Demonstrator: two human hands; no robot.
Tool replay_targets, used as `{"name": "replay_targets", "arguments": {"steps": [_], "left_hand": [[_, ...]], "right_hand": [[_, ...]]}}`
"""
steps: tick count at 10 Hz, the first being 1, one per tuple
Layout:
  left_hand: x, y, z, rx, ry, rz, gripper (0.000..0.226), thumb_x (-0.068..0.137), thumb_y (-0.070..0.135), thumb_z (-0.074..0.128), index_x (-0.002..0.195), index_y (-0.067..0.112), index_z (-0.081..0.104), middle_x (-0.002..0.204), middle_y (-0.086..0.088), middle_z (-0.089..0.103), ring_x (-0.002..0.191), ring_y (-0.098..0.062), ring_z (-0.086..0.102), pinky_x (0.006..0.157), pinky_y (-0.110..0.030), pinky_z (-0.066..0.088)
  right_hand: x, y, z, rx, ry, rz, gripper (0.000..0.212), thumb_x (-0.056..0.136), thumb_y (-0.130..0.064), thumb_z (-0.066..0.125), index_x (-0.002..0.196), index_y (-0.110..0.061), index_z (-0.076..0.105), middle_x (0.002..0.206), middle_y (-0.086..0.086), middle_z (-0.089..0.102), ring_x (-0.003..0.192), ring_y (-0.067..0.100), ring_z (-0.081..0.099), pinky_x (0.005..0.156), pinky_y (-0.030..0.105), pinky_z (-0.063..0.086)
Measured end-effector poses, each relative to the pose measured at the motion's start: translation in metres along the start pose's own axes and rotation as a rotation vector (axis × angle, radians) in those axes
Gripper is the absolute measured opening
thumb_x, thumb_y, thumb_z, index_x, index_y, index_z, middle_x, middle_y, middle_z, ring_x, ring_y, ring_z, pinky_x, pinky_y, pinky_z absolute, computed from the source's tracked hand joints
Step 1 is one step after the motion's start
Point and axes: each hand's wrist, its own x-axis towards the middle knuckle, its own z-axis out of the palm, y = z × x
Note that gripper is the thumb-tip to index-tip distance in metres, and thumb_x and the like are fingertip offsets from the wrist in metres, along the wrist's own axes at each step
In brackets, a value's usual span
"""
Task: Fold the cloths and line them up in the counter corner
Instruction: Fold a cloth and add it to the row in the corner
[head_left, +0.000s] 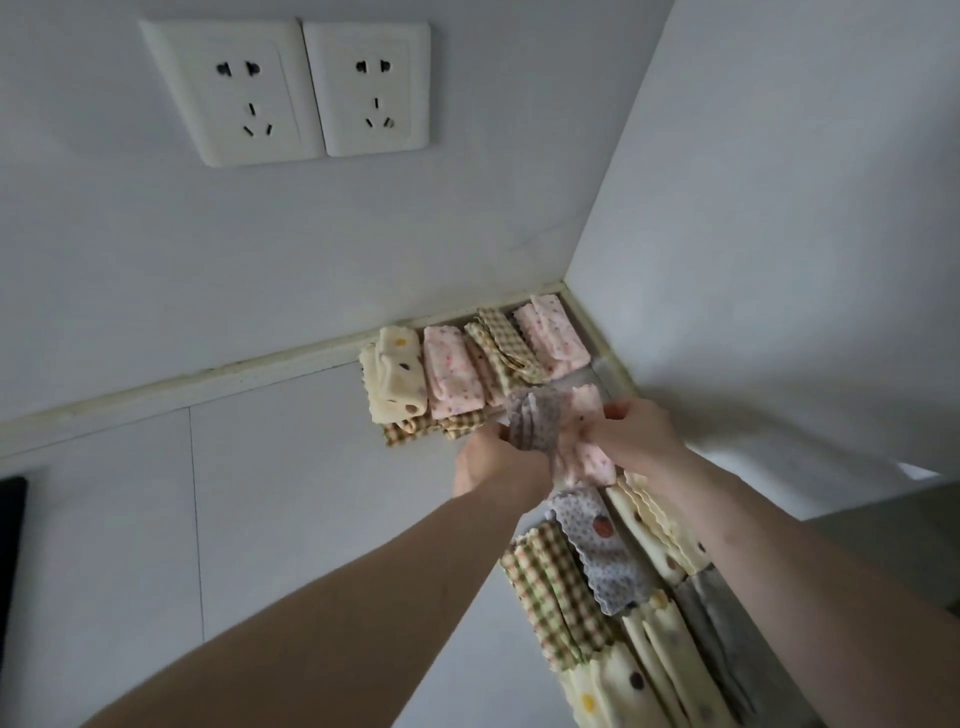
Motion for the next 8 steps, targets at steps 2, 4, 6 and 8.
{"name": "replay_targets", "arguments": {"steps": [2,4,6,8], "left_hand": [[-0.006,0.015,-0.072,-0.062,0.169,0.255,0.029,0.091,0.030,0.066,0.119,0.022,0.066,0.090,0.012,0.068,0.074,-0.010,0.065,0.052,-0.023,0.047],[0.041,0.025,-0.142,-0.084,0.263,0.128,0.018,0.099,0.031,0.059,0.103,0.015,0.066,0.084,0.001,0.065,0.066,-0.011,0.059,0.052,-0.023,0.042],[0.112,0.018,-0.130,0.082,0.230,-0.049,0.064,0.088,0.045,0.044,0.137,0.004,0.054,0.143,-0.018,0.053,0.132,-0.039,0.050,0.107,-0.045,0.044],[0.102,0.014,-0.125,-0.003,0.345,-0.153,0.072,0.087,0.056,0.047,0.147,0.017,0.034,0.146,-0.008,0.043,0.133,-0.031,0.040,0.114,-0.047,0.034]], "right_hand": [[-0.022,-0.040,-0.019,0.251,-0.085,-0.216,0.022,0.080,-0.017,0.076,0.101,-0.024,0.073,0.096,-0.007,0.077,0.091,0.015,0.073,0.083,0.035,0.058],[-0.001,-0.110,0.023,0.218,-0.128,-0.272,0.031,0.080,-0.029,0.072,0.110,-0.023,0.071,0.102,-0.009,0.074,0.095,0.015,0.071,0.085,0.035,0.059],[0.025,-0.131,0.065,0.030,-0.163,-0.263,0.043,0.096,-0.021,0.062,0.139,-0.018,0.057,0.127,0.002,0.066,0.096,0.021,0.066,0.065,0.023,0.051],[0.025,-0.127,0.077,-0.167,-0.073,-0.325,0.052,0.093,-0.023,0.064,0.142,-0.010,0.053,0.131,0.006,0.065,0.121,0.027,0.060,0.097,0.031,0.050]]}}
